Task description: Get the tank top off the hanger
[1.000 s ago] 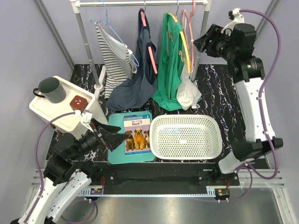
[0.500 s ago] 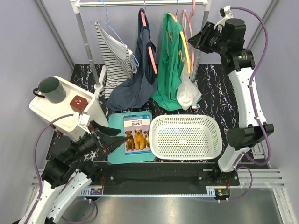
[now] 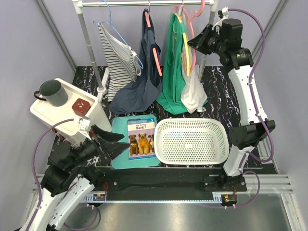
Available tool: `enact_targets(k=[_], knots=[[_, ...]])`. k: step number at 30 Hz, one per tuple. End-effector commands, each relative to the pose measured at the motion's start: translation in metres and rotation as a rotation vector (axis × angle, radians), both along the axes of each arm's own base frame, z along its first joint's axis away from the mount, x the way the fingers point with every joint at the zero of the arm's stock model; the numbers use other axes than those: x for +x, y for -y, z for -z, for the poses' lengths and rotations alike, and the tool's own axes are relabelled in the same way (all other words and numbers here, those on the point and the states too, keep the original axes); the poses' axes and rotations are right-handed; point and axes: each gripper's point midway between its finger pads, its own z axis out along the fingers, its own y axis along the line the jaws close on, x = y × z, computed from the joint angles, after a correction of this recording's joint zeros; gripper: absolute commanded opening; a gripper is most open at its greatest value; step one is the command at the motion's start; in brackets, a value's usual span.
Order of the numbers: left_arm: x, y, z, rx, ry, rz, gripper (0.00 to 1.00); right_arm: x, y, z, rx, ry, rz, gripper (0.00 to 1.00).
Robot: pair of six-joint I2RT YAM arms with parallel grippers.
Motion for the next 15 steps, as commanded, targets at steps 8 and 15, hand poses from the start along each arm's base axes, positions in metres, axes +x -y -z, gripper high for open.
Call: enact_targets(k=[8,15], knots=[[-0.014,-0.005,-0.013,-0.008,0.033,0.023,0.99,-0.037,0.016,-0.08,0.091,0.154,0.084,0.0],[-0.016,-0.005,-0.023,-0.009,0.054,0.029,0.99,-0.069,0.034,-0.083,-0.005,0.151,0.127,0.0]])
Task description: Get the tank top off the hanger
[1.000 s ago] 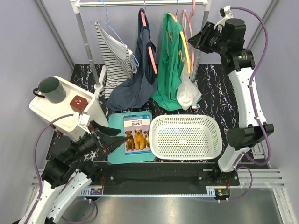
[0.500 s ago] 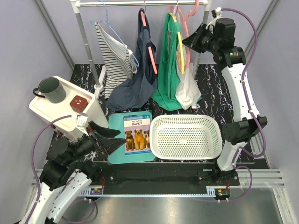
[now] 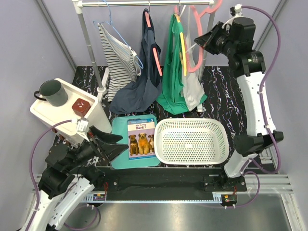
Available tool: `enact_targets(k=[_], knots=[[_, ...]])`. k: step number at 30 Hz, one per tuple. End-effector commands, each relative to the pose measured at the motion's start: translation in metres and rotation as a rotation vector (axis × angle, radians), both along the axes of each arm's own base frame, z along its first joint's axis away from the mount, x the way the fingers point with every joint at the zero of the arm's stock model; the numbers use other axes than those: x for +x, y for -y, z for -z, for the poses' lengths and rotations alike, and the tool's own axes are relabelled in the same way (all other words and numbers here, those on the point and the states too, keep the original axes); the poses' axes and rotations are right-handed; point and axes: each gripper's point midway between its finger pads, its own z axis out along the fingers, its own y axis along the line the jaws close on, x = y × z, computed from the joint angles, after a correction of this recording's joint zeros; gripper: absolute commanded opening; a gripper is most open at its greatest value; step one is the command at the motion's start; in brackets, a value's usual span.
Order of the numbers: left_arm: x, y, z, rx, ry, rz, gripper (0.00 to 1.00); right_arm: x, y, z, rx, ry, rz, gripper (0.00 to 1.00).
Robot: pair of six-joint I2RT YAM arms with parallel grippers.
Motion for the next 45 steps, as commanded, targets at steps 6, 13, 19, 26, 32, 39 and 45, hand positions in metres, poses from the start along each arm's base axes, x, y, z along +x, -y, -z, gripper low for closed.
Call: enact_targets(k=[6,13,19,26,32,39,45], knots=[[-0.01,0.001,-0.039,-0.006,0.092,0.047,0.99,-0.071,0.035,-0.032,-0.173,0.094,0.052,0.0],[-0.004,0.014,-0.062,0.021,0.138,0.112,0.94,-0.136,0.051,0.005,-0.264,0.054,0.02,0.0],[0.01,0.036,-0.098,-0.064,0.173,0.18,0.93,-0.213,0.067,0.012,-0.262,0.073,0.011,0.0],[0.015,0.093,-0.15,-0.128,0.243,0.262,0.85,-0.295,0.078,0.009,-0.235,0.095,-0.024,0.0],[0.021,0.147,-0.185,-0.019,0.405,0.168,0.83,-0.336,0.079,0.028,-0.233,0.083,-0.078,0.0],[0.068,0.192,-0.201,0.164,0.572,-0.025,0.83,-0.368,0.072,0.041,-0.211,0.127,-0.154,0.0],[0.098,0.232,-0.178,0.33,0.585,-0.068,0.74,-0.392,0.071,0.039,-0.189,0.16,-0.182,0.0]])
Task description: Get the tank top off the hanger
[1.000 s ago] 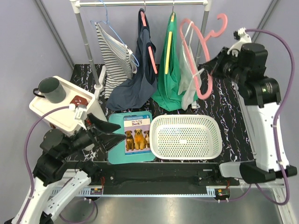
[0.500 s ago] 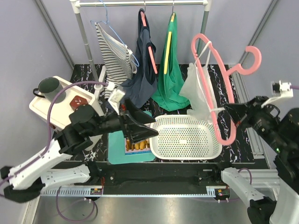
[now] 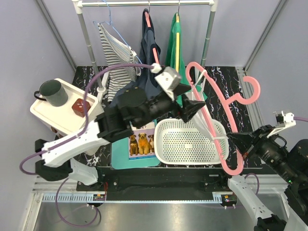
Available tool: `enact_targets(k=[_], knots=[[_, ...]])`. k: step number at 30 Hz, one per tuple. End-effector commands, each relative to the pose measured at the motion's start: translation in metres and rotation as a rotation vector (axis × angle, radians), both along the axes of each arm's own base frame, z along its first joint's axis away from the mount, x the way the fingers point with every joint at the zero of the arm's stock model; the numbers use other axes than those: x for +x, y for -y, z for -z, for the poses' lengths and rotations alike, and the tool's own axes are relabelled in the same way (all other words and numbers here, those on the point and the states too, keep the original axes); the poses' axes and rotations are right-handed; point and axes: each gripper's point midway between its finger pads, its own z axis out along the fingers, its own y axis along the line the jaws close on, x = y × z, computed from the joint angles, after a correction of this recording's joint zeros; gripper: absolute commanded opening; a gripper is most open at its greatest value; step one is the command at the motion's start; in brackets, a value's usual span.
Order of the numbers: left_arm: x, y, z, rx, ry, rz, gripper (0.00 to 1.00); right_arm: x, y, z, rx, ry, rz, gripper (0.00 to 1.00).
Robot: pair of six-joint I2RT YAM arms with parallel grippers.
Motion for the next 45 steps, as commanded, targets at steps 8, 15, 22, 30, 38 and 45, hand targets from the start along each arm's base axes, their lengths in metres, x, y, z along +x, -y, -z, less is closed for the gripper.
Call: enact_targets(k=[8,15,22,30,38,45], knots=[[0.053,0.003,0.016,0.103,0.034,-0.279,0.62,-0.051,-0.003,-0.001,0.036,0.065,-0.084,0.0],[0.06,0.009,0.034,0.136,0.015,-0.314,0.55,-0.074,-0.004,0.009,0.066,0.051,-0.111,0.0],[0.062,0.019,0.046,0.163,0.014,-0.298,0.49,-0.085,-0.005,0.014,0.087,0.042,-0.13,0.0],[0.059,0.005,0.015,0.114,0.028,-0.303,0.0,-0.095,0.015,0.035,0.046,0.006,-0.026,0.0],[0.062,-0.029,-0.029,-0.01,0.007,-0.309,0.0,-0.112,0.025,0.065,-0.028,-0.026,-0.013,0.0],[0.094,-0.046,-0.023,-0.064,-0.096,-0.365,0.0,-0.139,0.007,0.068,-0.024,0.043,-0.183,0.0]])
